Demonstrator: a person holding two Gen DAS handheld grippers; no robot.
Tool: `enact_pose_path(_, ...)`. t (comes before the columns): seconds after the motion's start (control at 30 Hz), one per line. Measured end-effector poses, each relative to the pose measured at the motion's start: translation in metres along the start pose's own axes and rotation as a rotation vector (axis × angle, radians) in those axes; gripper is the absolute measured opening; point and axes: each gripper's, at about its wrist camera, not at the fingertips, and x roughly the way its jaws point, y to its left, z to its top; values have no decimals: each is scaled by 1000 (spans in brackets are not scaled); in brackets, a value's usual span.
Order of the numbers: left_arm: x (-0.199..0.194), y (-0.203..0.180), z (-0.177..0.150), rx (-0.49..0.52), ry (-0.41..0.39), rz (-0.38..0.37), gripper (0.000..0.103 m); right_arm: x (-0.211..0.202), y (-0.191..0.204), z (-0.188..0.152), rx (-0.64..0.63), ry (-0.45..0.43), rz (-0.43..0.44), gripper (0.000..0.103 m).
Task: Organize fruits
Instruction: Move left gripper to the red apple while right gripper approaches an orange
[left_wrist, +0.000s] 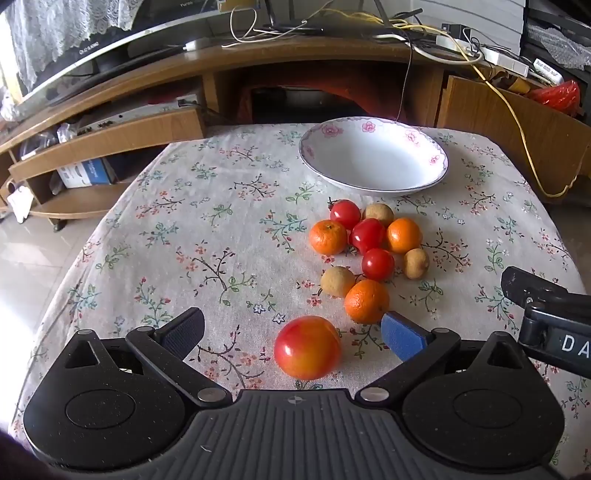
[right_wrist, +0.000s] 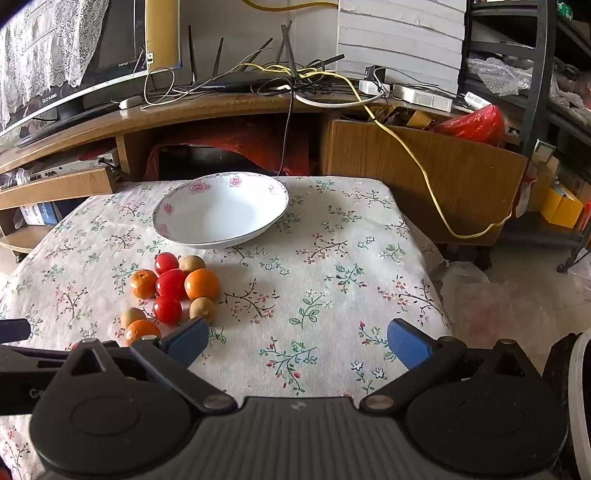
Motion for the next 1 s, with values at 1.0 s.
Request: enact_pose_path(1.0, 4, 0, -3, 36, 20, -11, 102, 2, 2, 0, -17, 18, 7, 103)
